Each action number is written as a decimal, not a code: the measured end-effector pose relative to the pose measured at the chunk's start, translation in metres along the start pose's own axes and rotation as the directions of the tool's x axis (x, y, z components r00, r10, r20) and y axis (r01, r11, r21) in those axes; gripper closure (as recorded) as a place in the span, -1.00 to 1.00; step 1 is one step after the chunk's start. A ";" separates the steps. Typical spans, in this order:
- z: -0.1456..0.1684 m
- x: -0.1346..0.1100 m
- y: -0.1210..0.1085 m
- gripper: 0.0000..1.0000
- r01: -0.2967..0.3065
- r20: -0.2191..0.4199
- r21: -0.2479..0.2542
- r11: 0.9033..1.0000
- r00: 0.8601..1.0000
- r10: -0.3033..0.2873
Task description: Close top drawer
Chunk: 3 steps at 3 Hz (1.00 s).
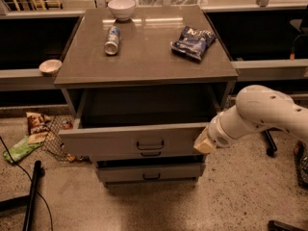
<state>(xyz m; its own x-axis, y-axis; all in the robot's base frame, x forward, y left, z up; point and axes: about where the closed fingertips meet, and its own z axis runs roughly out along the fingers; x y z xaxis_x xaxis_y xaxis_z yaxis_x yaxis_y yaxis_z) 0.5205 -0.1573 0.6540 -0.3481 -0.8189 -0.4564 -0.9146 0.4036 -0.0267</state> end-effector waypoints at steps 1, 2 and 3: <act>0.003 -0.001 -0.004 1.00 -0.016 0.015 0.018 1.000 1.000 0.016; 0.007 -0.006 -0.020 1.00 -0.043 0.079 0.074 0.996 0.996 0.037; 0.012 -0.009 -0.031 1.00 -0.044 0.106 0.096 0.994 0.994 0.034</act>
Offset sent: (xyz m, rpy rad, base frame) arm 0.0487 -0.0057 -0.0003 0.1110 -0.1823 -0.1425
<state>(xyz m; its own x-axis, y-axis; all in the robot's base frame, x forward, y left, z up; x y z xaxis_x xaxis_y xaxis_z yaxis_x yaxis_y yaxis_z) 0.5542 -0.1574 0.6481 -0.3549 -0.7566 -0.5491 -0.8741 0.4768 -0.0921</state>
